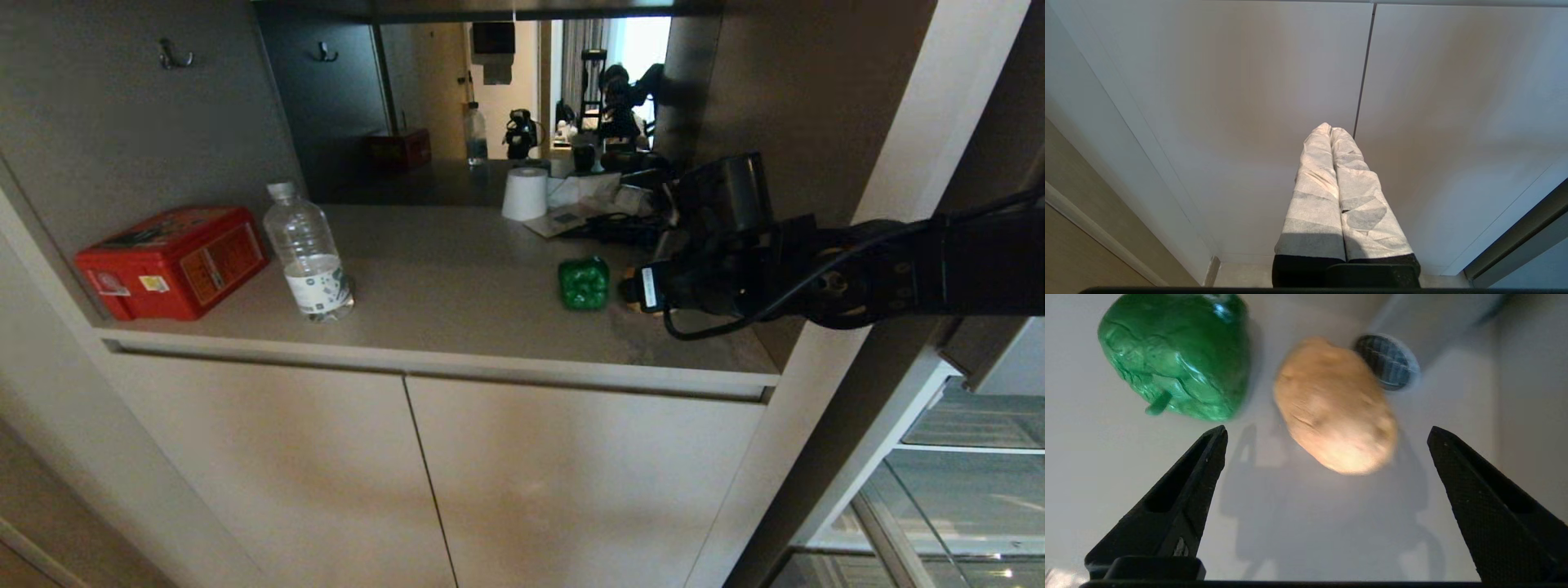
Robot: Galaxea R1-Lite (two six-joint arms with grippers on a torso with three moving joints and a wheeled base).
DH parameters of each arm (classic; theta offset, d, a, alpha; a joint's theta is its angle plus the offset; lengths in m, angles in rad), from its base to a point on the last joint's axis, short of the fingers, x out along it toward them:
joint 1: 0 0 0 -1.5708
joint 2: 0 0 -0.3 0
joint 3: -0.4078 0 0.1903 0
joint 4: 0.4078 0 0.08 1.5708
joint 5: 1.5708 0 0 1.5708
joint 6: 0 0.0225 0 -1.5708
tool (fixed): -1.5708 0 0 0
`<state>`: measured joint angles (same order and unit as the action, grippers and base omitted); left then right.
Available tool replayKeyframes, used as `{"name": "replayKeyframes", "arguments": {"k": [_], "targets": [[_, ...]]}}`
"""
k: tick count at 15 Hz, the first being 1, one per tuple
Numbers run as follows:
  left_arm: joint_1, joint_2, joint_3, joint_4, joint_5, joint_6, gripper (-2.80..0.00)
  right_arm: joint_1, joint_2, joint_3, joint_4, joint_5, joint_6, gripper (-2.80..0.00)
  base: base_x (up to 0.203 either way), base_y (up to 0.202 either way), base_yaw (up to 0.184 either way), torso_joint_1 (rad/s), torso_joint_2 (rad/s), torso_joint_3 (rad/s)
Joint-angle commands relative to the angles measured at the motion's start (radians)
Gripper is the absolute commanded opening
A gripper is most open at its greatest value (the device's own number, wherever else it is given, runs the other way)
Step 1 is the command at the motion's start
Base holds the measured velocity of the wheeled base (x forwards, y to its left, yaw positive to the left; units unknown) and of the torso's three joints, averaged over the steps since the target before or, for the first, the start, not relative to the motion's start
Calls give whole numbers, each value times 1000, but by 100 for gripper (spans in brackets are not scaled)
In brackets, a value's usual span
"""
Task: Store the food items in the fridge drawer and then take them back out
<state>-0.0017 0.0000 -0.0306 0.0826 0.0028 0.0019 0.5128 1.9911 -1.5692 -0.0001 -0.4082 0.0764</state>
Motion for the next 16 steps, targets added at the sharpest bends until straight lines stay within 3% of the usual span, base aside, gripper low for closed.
{"name": "replayKeyframes", "arguments": {"k": [1, 16], "targets": [[0, 0, 0, 0, 0, 1, -280, 0, 80, -50, -6, 6, 0, 0, 0, 0, 0, 0, 0, 0], [0, 1, 0, 0, 0, 1, -280, -34, 158, -145, -6, 29, 0, 0, 0, 0, 0, 0, 0, 0]]}}
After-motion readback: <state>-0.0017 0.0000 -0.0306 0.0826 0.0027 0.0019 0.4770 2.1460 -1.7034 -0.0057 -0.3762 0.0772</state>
